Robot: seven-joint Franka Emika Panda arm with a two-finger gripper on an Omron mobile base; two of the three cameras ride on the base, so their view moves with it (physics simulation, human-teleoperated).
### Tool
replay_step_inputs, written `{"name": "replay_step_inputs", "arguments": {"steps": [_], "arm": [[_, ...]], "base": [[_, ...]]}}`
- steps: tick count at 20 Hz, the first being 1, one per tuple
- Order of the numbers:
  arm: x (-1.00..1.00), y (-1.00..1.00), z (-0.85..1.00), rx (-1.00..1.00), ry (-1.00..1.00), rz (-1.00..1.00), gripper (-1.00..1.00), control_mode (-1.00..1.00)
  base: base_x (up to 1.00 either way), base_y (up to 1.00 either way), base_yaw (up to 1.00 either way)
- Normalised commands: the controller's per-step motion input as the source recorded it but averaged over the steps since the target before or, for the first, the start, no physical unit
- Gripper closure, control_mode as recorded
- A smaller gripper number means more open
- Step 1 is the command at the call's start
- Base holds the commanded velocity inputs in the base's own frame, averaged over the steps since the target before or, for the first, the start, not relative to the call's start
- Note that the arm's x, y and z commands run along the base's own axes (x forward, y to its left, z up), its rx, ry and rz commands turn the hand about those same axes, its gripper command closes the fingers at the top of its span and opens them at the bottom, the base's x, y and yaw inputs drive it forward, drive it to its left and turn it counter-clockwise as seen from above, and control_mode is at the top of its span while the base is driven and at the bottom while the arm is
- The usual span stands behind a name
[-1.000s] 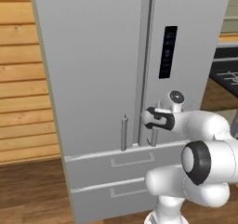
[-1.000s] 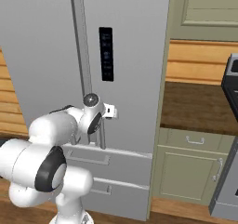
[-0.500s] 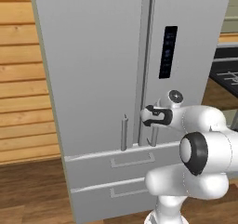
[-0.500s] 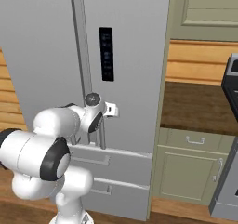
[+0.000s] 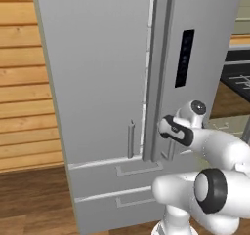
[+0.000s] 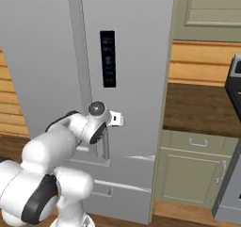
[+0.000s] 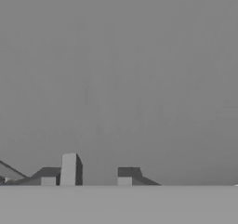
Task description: Take the strawberry from the fridge and place it on top of the pancake, located on the dining counter.
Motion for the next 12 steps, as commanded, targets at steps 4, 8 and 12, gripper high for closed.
{"name": "replay_step_inputs", "arguments": {"steps": [4, 8, 12], "arm": [[-0.94, -0.97, 0.0, 0.02, 0.0, 0.0, 1.0, -1.0], [-0.71, -0.9, 0.0, 0.14, 0.08, 0.0, 1.0, -1.0], [-0.11, -0.33, 0.28, 0.04, 0.06, 0.11, -1.0, -1.0]], "base": [[0.0, 0.0, 0.0], [0.0, 0.0, 0.0], [0.0, 0.0, 0.0]]}}
